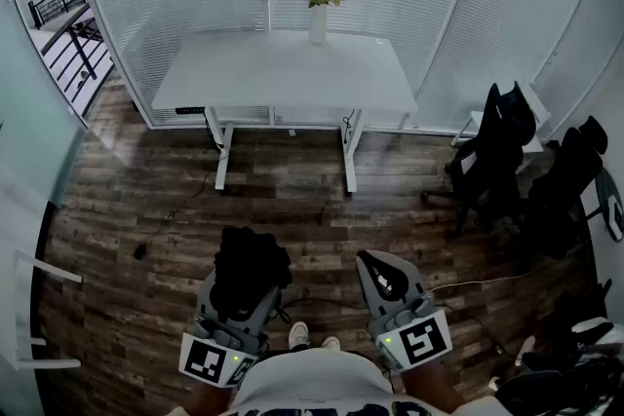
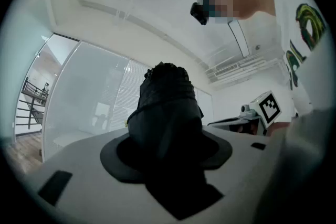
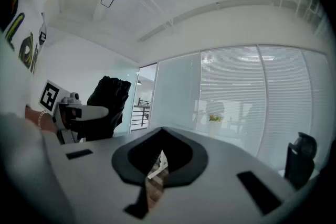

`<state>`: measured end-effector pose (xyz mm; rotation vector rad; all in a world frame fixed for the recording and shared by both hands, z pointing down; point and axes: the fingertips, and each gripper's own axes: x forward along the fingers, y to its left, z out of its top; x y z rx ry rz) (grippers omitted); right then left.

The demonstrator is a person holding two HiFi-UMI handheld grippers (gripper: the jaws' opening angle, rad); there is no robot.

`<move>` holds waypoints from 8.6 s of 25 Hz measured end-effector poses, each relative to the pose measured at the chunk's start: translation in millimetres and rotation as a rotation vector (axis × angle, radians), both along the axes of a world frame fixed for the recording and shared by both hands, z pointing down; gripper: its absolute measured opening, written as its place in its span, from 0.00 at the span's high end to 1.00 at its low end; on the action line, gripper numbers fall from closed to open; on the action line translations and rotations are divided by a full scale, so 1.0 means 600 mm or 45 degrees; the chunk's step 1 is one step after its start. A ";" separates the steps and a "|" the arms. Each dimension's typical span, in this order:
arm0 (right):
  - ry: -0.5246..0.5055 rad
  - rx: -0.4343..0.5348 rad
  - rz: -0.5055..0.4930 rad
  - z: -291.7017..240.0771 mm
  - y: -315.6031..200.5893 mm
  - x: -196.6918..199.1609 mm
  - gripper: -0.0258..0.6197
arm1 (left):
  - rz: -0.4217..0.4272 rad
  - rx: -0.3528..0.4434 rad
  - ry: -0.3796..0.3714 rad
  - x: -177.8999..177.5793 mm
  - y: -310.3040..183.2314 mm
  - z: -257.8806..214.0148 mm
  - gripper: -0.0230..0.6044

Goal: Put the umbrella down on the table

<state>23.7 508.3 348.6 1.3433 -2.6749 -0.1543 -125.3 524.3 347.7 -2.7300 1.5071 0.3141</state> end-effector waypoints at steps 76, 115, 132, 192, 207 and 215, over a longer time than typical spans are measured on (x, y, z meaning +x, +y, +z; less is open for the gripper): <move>-0.052 -0.037 0.000 0.009 -1.152 0.000 0.95 | 0.036 -0.036 0.021 0.010 -1.156 -0.001 0.56; -0.071 -0.002 0.020 -0.012 -1.437 0.082 0.95 | 0.056 -0.021 -0.039 0.088 -1.438 -0.021 0.56; -0.101 0.011 0.038 -0.009 -1.429 0.095 0.95 | 0.200 -0.090 -0.627 0.117 -1.538 0.104 0.57; -0.058 -0.047 0.072 0.017 -1.434 0.103 0.95 | 0.484 -0.439 -1.329 0.189 -1.611 0.422 0.47; -0.046 -0.054 0.047 0.019 -1.440 0.090 0.95 | 0.118 -0.177 -0.331 0.133 -1.519 0.091 0.83; -0.050 -0.059 0.023 0.017 -1.434 0.080 0.95 | -0.024 -0.141 -0.088 0.090 -1.468 0.020 0.92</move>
